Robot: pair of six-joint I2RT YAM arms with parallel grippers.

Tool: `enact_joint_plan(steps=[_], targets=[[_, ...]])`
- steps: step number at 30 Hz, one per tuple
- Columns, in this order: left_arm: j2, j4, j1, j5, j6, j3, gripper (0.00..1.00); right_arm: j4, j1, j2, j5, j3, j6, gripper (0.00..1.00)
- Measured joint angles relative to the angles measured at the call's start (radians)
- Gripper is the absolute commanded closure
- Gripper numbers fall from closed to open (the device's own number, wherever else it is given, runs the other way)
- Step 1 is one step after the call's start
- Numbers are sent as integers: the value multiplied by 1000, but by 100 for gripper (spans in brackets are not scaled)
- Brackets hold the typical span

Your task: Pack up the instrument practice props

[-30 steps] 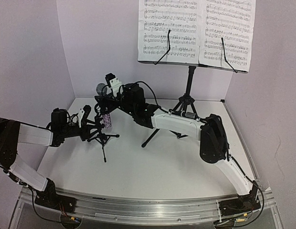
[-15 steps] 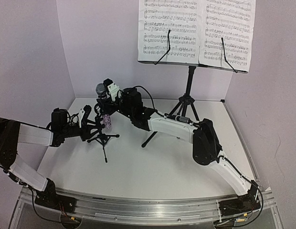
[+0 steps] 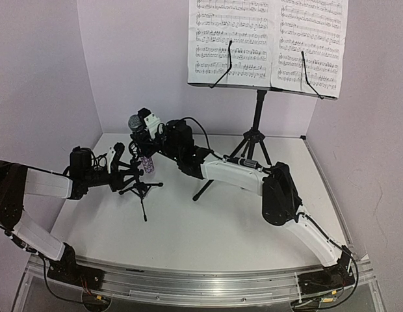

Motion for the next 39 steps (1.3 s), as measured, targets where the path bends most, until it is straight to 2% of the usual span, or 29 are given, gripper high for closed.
enact_joint_plan(steps=[11,21,27,29,35,37,39], targets=[[10,23,-29,0,-4,15,47,14,9,-7,2,0,-3,100],[83,94,-81,-2,-22,25,46,55,27,-13,110,-35,60,100],[144,140,-101,3,-72,71,51,103,27,-19,165,-72,92,100],[163,156,-108,7,-80,79,58,108,25,-21,172,-75,101,100],[192,195,-128,42,-85,87,94,122,24,-22,176,-86,129,100],[201,209,-133,52,-71,96,100,122,23,-22,174,-87,141,100],[208,213,-137,57,-72,100,100,125,22,-23,172,-93,150,100]])
